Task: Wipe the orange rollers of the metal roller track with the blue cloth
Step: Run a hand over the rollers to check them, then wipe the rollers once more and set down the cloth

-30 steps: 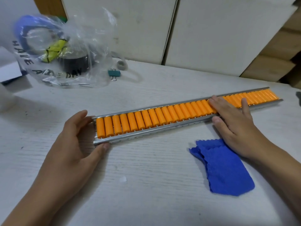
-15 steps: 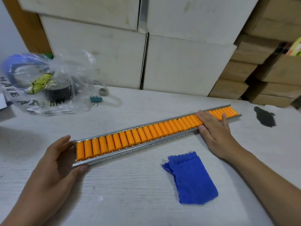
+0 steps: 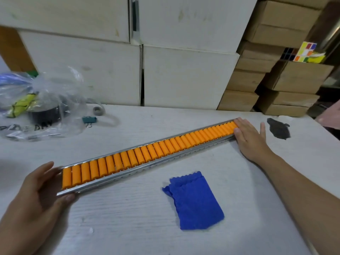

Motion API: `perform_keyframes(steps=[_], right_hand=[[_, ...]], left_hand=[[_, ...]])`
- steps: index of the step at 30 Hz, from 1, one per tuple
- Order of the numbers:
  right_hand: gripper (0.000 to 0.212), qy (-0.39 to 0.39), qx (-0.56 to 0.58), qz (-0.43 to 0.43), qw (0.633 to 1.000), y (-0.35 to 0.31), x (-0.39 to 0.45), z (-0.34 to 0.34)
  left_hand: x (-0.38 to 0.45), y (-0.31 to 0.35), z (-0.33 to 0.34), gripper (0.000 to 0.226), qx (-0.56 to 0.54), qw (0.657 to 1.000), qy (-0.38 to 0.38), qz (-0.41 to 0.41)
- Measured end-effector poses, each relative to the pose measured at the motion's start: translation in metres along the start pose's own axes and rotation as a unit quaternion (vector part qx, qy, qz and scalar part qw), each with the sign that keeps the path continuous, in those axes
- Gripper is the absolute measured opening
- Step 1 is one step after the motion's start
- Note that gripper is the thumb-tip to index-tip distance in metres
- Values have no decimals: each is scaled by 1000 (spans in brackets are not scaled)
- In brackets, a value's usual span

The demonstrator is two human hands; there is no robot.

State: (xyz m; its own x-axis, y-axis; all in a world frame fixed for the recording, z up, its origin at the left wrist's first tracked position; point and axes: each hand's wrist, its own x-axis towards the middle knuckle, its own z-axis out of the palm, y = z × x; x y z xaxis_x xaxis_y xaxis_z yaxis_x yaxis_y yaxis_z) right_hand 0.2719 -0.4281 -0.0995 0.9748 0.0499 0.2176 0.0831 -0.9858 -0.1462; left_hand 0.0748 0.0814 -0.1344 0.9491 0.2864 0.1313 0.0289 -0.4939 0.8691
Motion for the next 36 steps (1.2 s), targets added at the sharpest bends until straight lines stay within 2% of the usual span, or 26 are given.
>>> perform_keyframes(steps=[1, 2, 3, 6, 8, 12, 14, 16, 18, 21, 23, 25, 28, 30, 32, 34, 36], right_hand=[[61, -3, 2, 20, 1000, 5, 3, -2], [61, -7, 7, 47, 999, 9, 7, -4], [59, -8, 14, 81, 997, 11, 10, -7], [52, 44, 70, 137, 987, -10, 3, -21], [47, 43, 161, 90, 982, -45, -23, -39], [31, -127, 277, -51, 951, -119, -122, -75], [40, -162, 269, -123, 941, -137, -161, -73], [63, -196, 203, -178, 943, -143, -181, -58], [68, -190, 157, -189, 951, -139, -187, -41], [46, -99, 180, -198, 958, -126, -185, -27], [29, -88, 238, -134, 958, -122, -172, -34], [19, -89, 365, -28, 926, -118, -147, -51], [15, 48, 446, 126, 885, -96, -92, -76], [19, 157, 424, 182, 873, -71, -55, -81], [24, 220, 355, 198, 887, -48, -25, -75], [25, 202, 289, 205, 913, -33, -4, -59], [26, 146, 254, 217, 931, -26, 8, -39]], left_hand=[[-5, 11, 2, 79, 0, 1000, -12, -5], [-2, 6, 4, 80, 11, 1000, 0, 28], [-4, 13, 4, 82, 14, 1000, 7, 7], [-5, 14, 1, 85, 15, 1000, 22, 8], [-6, 20, 4, 84, 38, 998, 23, 32], [-4, 25, 2, 86, 63, 997, 33, 30], [-6, 33, 2, 84, 61, 997, 27, 47], [-8, 35, 2, 85, 59, 996, 24, 55], [-7, 33, 2, 87, 61, 996, 24, 56], [-7, 29, 1, 87, 66, 996, 26, 48], [-7, 26, 1, 87, 60, 997, 24, 47], [-5, 24, 1, 89, 60, 997, 23, 44], [-3, 20, 1, 88, 68, 997, 17, 37], [-4, 20, 1, 83, 61, 997, 19, 36], [-4, 20, 1, 82, 59, 997, 27, 39], [-4, 22, 1, 84, 71, 996, 31, 46], [-5, 25, 0, 85, 77, 995, 31, 49]])
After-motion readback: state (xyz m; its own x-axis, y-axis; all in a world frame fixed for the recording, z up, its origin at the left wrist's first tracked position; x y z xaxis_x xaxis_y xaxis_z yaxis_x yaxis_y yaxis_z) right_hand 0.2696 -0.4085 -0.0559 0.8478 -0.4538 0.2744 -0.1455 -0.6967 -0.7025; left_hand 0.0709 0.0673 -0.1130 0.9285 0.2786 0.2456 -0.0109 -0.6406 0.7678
